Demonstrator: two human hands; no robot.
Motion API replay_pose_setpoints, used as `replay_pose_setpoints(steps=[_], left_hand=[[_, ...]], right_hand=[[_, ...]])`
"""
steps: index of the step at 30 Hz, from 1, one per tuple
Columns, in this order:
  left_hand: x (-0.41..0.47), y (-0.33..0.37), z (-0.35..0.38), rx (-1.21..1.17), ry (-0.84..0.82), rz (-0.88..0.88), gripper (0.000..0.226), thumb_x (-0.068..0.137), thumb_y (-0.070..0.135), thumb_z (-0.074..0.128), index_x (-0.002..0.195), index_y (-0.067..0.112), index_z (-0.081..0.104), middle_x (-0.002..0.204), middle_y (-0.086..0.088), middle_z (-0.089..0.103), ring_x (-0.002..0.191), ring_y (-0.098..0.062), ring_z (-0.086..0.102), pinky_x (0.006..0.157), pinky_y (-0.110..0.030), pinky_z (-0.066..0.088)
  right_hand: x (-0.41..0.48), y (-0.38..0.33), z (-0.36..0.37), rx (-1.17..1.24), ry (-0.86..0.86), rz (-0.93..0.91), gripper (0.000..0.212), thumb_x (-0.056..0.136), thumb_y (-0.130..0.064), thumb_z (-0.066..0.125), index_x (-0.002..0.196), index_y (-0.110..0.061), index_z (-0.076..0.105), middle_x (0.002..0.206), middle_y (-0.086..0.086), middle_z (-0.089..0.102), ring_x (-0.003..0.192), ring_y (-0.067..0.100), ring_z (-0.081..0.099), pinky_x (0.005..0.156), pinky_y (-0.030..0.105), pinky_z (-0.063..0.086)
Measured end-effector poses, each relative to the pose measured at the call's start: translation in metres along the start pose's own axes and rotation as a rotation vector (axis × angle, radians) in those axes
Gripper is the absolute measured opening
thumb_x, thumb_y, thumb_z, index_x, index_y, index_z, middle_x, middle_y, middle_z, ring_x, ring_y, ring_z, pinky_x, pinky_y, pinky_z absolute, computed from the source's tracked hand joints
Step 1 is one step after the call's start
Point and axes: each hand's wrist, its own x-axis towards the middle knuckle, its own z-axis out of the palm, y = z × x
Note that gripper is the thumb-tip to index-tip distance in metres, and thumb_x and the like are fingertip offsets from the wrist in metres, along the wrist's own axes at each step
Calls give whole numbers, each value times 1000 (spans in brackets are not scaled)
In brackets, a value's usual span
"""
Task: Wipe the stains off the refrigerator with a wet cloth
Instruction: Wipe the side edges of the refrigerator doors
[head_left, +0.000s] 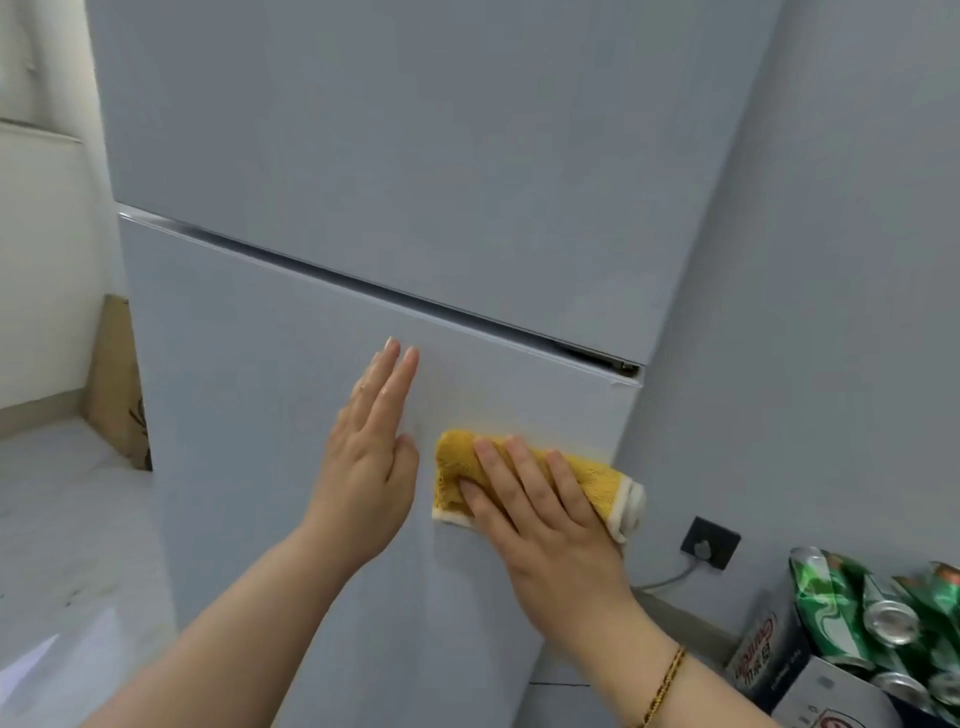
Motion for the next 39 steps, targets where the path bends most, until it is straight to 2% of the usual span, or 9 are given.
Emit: replay_pose_setpoints(steps=[4, 8, 15, 21, 28, 31, 34, 37, 39], left_hand=[[32, 13, -4, 74, -21, 12, 62, 75, 16, 21, 127, 42, -3, 130, 35, -11, 124, 20, -9, 97, 4, -12], [40, 16, 3, 122, -62, 7, 67, 72, 16, 18, 126, 40, -13, 129, 33, -23, 124, 16, -19, 97, 1, -19], [43, 17, -4, 56, -36, 0, 64, 71, 14, 21, 128, 39, 8, 131, 34, -6, 123, 21, -3, 101, 1, -8], [43, 17, -10, 97, -71, 12, 66, 70, 15, 20, 127, 41, -1, 128, 37, -12, 115, 28, -11, 96, 5, -13], [43, 14, -5, 73, 20, -31, 68, 71, 14, 23, 132, 36, 1, 133, 32, -9, 126, 16, -4, 102, -1, -7], [50, 5, -11, 111, 64, -101, 64, 85, 5, 31, 143, 23, 9, 137, 23, -3, 133, 5, 0, 105, -10, -4], [53, -1, -14, 136, -2, -137, 69, 87, -4, 35, 145, 20, 8, 136, 24, -7, 128, 11, -6, 98, 1, -11], [50, -2, -13, 127, -14, -123, 68, 86, 0, 33, 145, 21, 7, 137, 25, -9, 127, 11, -8, 91, 8, -14], [49, -2, -12, 120, -5, -102, 69, 79, 13, 27, 144, 23, 6, 137, 25, -11, 128, 10, -8, 92, 7, -14]], right_hand=[[8, 56, -30, -40, 86, 30, 48, 93, -4, 8, 127, -17, 41, 138, 6, 34, 127, 28, 33, 111, 43, 9], [12, 77, -42, -64, 131, 85, 51, 95, -6, 4, 130, -16, 39, 140, 9, 32, 143, 27, 7, 113, 42, 8], [68, 34, -26, -84, 108, 93, 52, 80, -13, 27, 122, -13, 59, 137, 12, 48, 127, 28, 30, 110, 42, 6], [23, 80, -48, -156, 38, -27, 56, 94, -7, -5, 128, -12, 39, 138, 11, 33, 126, 30, 33, 110, 44, 10], [55, 49, -26, -161, 146, 61, 46, 88, -6, 17, 129, -10, 38, 139, 11, 30, 126, 32, 30, 110, 44, 8], [80, 35, -23, -132, 147, 75, 49, 88, -6, 21, 118, -11, 60, 132, 20, 50, 114, 34, 37, 102, 45, 23], [80, 53, -40, -39, 257, 9, 56, 94, -5, 16, 102, -15, 70, 119, 13, 63, 97, 28, 42, 86, 37, 32], [71, 77, -58, -47, 353, -49, 42, 96, -8, 26, 107, -16, 67, 124, 7, 61, 101, 25, 45, 95, 37, 28], [74, 85, -59, -106, 268, -39, 55, 96, -8, 15, 108, -14, 68, 126, 9, 60, 109, 29, 42, 101, 40, 22]])
